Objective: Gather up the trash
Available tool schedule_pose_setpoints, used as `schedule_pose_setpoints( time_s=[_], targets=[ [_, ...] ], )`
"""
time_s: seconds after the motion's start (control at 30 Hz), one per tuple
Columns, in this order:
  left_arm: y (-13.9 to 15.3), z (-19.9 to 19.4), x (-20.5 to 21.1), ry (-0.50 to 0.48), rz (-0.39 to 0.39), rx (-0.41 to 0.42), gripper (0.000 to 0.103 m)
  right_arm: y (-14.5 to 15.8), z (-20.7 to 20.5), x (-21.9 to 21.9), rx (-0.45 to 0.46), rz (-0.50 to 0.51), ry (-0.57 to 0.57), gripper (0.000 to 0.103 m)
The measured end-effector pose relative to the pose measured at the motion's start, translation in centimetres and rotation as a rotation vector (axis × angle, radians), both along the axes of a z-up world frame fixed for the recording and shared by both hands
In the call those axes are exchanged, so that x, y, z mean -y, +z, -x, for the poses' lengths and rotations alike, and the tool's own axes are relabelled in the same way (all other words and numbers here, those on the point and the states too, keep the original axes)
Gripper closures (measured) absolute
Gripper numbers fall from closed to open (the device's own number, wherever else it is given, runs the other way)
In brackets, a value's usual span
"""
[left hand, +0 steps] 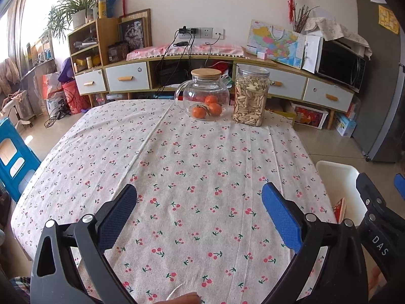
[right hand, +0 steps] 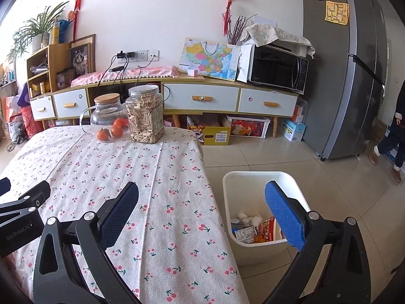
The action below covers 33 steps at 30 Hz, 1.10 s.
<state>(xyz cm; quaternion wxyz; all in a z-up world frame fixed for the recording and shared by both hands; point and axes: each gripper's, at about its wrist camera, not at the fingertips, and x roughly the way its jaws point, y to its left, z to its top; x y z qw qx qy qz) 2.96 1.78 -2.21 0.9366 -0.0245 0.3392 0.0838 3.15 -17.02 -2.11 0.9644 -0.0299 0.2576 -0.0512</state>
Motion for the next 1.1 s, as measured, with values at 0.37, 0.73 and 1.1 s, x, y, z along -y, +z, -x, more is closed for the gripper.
schedule_pose_setpoints(
  time_s=[0.37,0.73,1.1],
  targets=[
    [-0.8,-0.8,0.1,0.016,0.001,-0.032,0.007,-0.7,-0.7,-0.6,0.001,0.032,0.021,0.007],
    [-1.1,-1.2,0.3,0.024,-0.003,-0.037,0.007,-1.1,-1.5,-0.3,-0.015,0.024,0.009,0.007],
    [-1.6,-1.4,0.0,0.032,0.007,-0.058,0.007,-1.4,-1.9,-0.4,-0.046,0.030,0.008,0.007]
  ],
)
